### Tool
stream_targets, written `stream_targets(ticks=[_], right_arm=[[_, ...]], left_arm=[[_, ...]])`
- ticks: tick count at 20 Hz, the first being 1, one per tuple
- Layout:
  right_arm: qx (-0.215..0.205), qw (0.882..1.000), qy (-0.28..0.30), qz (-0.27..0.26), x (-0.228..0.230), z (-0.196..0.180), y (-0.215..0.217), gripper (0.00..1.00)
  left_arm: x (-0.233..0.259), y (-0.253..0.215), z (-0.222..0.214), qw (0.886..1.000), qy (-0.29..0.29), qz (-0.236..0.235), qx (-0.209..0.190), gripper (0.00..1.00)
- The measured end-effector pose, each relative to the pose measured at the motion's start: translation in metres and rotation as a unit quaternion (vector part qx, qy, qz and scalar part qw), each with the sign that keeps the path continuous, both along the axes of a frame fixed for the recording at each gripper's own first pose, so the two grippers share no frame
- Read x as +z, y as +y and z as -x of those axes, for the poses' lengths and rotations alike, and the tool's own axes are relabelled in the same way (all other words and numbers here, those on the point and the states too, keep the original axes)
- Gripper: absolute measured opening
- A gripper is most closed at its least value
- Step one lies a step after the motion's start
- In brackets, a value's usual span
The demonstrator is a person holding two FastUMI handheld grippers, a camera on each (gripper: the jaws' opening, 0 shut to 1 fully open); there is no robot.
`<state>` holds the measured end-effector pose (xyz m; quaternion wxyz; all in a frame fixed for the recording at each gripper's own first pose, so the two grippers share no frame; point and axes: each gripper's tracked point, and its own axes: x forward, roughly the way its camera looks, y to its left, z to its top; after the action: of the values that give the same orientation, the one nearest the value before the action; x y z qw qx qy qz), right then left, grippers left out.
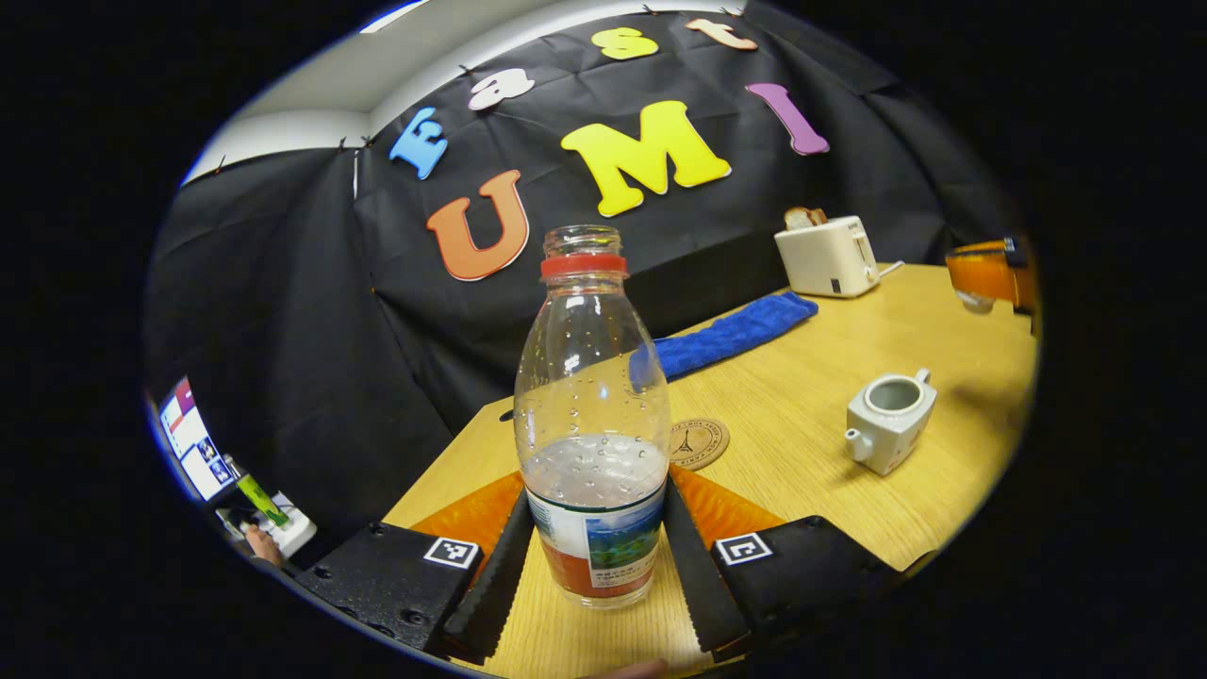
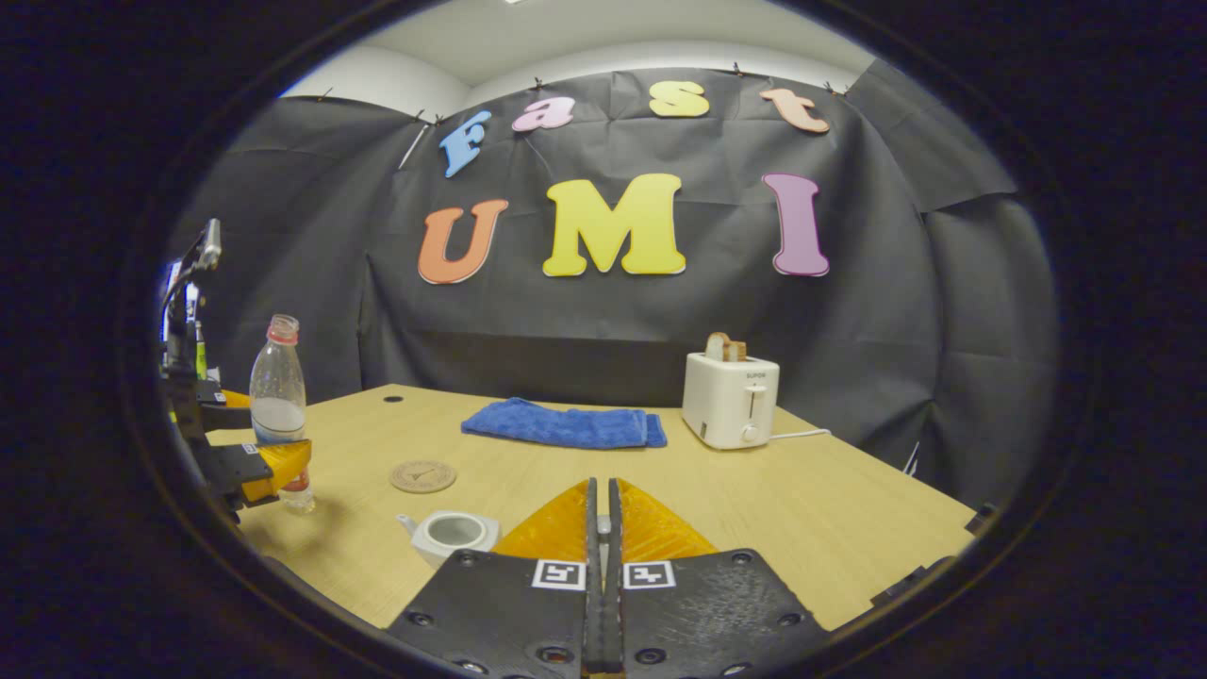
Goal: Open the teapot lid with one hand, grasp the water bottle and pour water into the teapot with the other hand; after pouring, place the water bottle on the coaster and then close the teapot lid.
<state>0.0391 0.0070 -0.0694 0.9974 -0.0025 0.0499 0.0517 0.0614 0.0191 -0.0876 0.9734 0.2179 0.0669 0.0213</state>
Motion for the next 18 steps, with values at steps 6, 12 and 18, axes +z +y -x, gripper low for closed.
stream_targets(ticks=[6, 12, 18], right_arm=[[-0.009, 1.000, -0.004, -0.006, 0.008, -0.003, -0.019, 0.00], [-0.026, 1.000, -0.016, 0.003, 0.018, -0.005, -0.039, 0.00], [-0.031, 0.999, -0.017, 0.011, 0.025, -0.004, -0.050, 0.00]], left_arm=[[-0.001, -0.013, 0.000, 0.992, 0.016, -0.126, -0.008, 0.76], [0.002, -0.024, -0.008, 0.962, 0.029, -0.271, -0.013, 0.75], [-0.004, -0.031, -0.007, 0.923, 0.046, -0.381, -0.009, 0.75]])
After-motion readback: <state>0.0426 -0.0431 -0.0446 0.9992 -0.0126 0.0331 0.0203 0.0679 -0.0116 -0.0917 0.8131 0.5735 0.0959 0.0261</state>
